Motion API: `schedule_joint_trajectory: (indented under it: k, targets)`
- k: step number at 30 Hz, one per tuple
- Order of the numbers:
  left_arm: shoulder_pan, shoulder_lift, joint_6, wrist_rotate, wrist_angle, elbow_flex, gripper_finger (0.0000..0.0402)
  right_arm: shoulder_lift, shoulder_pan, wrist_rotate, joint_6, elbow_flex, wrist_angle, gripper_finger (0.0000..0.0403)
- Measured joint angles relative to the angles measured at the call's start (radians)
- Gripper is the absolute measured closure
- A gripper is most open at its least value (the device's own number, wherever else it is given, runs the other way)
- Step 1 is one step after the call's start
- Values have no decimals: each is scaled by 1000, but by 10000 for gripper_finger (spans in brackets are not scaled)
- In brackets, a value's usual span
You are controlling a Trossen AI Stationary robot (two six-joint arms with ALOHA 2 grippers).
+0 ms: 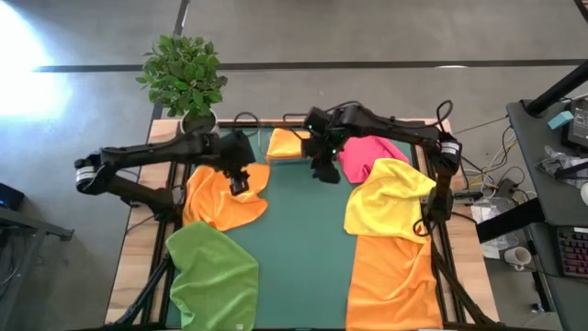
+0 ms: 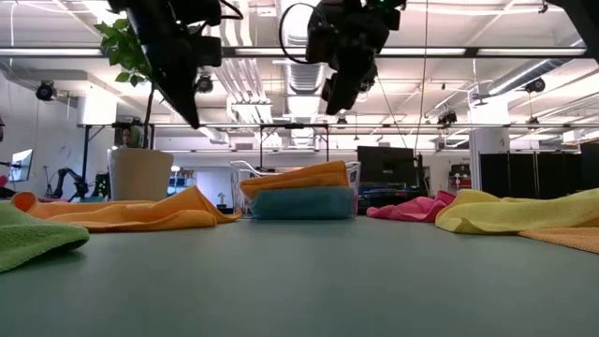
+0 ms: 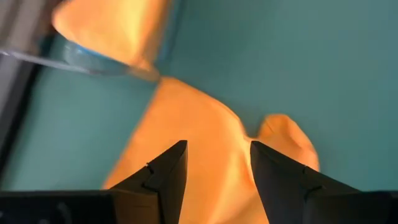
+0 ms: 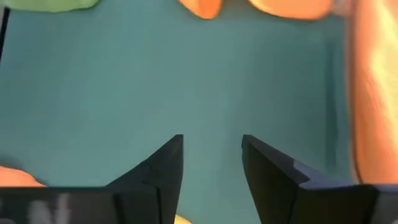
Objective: Fold microfiber towels
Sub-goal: Fold the top left orange microfiber towel
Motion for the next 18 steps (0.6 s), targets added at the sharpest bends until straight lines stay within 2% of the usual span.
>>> schedule_joint_trajectory:
  k: [8,11,18]
  targets:
    - [-110,-46,-200,-6,-34,-74,242,2,97,1,1,-58,149,259]
    - [-152,-68,-244,-29,-73,-79,242,2,134,0,32,-98,264,259]
    - [-207,-150,-314,-198,-203,-80,242,3,192,7,198,-199,663,259]
